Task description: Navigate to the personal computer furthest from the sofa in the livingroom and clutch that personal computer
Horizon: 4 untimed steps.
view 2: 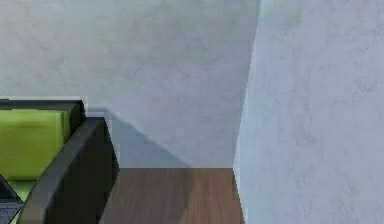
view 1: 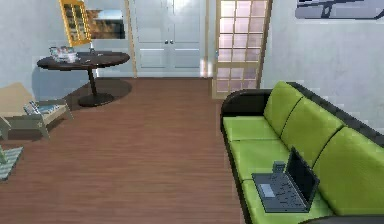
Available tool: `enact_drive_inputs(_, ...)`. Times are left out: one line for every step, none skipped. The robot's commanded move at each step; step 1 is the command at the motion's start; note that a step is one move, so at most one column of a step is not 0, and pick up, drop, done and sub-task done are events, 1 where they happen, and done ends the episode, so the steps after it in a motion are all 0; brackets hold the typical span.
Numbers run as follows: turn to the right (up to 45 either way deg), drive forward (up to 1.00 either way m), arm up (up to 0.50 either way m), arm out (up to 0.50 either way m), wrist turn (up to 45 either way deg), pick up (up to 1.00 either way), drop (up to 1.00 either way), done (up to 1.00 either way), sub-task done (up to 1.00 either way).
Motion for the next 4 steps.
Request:
enact_drive_inputs(0.0,0.1,0.0,0.0,0.0,0.0,0.0,0.0,0.0)
enact_drive_inputs(0.0,0.15,0.0,0.0,0.0,0.0,0.0,0.0,0.0)
enact_drive_inputs(-30.0,0.0,0.0,0.0,0.0,0.0,0.0,0.0,0.0)
enact_drive_inputs(0.0,1.0,0.0,0.0,0.0,0.0,0.0,0.0,0.0)
